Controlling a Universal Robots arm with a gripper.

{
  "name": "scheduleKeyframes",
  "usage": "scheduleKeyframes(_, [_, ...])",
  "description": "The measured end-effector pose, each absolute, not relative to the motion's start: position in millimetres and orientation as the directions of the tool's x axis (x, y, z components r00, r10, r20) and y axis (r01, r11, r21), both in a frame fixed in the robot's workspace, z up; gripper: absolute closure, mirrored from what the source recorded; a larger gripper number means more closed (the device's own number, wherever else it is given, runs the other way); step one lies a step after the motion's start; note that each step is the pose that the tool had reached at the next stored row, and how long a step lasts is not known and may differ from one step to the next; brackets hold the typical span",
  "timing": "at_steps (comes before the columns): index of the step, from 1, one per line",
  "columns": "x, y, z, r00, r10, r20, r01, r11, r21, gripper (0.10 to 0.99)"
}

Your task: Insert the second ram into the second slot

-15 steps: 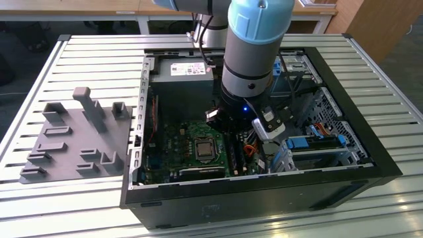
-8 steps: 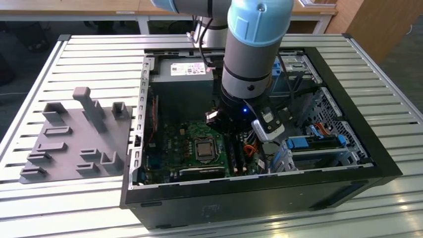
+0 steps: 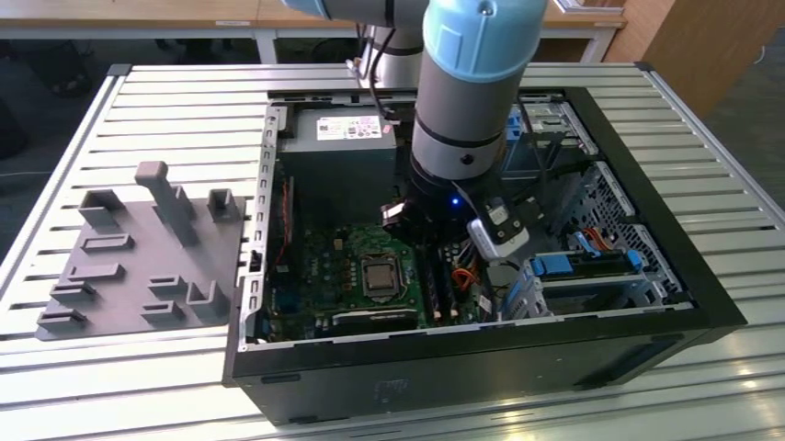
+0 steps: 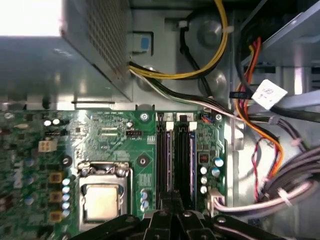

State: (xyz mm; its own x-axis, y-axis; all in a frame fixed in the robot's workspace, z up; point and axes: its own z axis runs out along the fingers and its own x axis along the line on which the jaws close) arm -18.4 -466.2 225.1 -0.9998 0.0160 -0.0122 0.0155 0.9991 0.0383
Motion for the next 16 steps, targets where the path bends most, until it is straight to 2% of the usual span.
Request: scheduleKeyframes(16, [-19,-466,246,-1.000,0.016,-0.011,0.016,0.999,0.038,0.980])
